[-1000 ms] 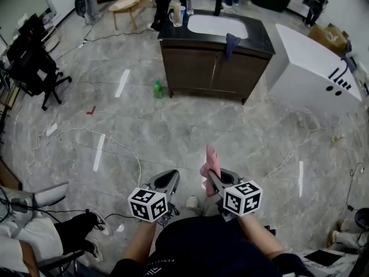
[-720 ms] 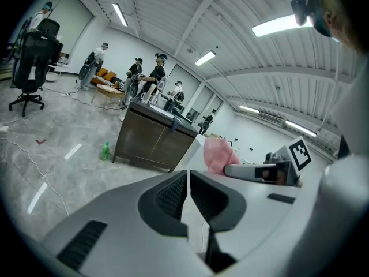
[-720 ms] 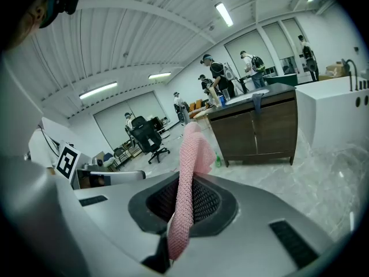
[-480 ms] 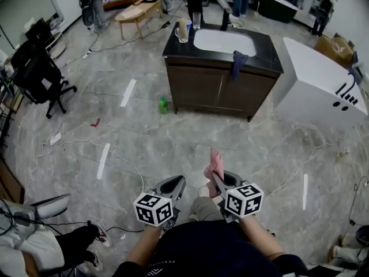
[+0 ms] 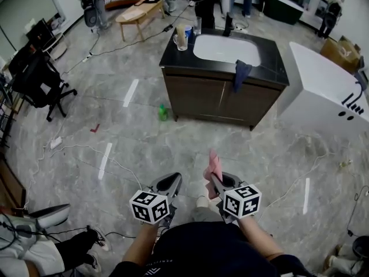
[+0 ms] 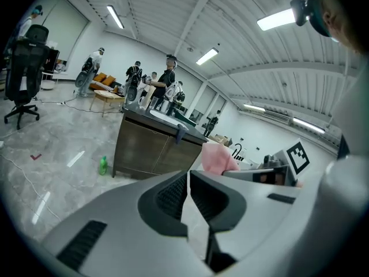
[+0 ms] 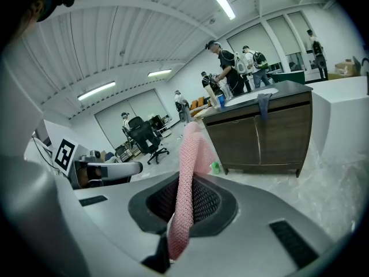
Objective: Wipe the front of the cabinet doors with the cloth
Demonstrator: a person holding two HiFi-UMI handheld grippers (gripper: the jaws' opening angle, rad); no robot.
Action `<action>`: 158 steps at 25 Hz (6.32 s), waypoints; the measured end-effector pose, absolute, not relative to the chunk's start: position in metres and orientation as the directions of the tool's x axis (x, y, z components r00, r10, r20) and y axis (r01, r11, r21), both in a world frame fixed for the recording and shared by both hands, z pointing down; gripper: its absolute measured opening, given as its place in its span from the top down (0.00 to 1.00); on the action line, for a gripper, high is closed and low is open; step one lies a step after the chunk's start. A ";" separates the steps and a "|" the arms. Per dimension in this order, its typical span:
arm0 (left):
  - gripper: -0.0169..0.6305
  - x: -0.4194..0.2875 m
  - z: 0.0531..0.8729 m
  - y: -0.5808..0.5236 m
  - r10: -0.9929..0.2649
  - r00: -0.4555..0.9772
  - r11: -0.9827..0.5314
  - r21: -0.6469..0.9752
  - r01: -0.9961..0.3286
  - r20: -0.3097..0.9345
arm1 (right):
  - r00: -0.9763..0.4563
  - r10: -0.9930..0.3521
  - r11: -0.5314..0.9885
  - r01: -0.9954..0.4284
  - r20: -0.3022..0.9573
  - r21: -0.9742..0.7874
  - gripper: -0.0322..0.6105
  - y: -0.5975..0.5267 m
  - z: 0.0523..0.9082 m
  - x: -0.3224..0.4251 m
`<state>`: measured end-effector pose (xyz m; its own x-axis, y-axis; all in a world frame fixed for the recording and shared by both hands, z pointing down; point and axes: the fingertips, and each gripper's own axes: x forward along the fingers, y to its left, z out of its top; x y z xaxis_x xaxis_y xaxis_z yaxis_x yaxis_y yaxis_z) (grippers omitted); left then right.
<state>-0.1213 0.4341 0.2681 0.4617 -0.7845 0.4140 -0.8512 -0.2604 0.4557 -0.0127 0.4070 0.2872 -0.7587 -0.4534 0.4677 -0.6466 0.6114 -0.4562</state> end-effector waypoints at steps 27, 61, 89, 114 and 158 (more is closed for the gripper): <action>0.94 -0.131 0.293 0.310 -0.751 0.475 -0.267 0.447 -0.854 0.458 | -0.748 -0.466 0.566 -0.663 0.473 -0.490 0.89 0.292 0.311 -0.011; 0.94 -0.277 0.329 0.137 -0.577 0.668 -0.391 0.558 -0.731 0.471 | -0.639 -0.483 0.413 -0.769 0.599 -0.488 0.89 0.147 0.340 -0.188; 0.94 -0.314 0.393 0.053 -0.650 0.570 -0.347 0.471 -0.811 0.503 | -0.687 -0.390 0.616 -0.690 0.614 -0.380 0.89 0.056 0.398 -0.251; 0.94 -0.354 0.463 0.009 -0.747 0.393 -0.165 0.422 -0.891 0.537 | -0.743 -0.344 0.787 -0.562 0.574 -0.255 0.89 -0.034 0.484 -0.319; 0.94 -0.135 0.493 -0.080 -0.555 0.645 -0.481 0.430 -0.764 0.525 | -0.416 -0.675 0.399 -0.900 0.609 -0.174 0.89 -0.122 0.523 -0.031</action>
<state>-0.1348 -0.0803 0.4933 0.6450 -0.5553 0.5249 -0.7640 -0.4806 0.4304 -0.0307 -0.1222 0.5231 -0.4165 -0.6746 0.6094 -0.9004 0.3987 -0.1740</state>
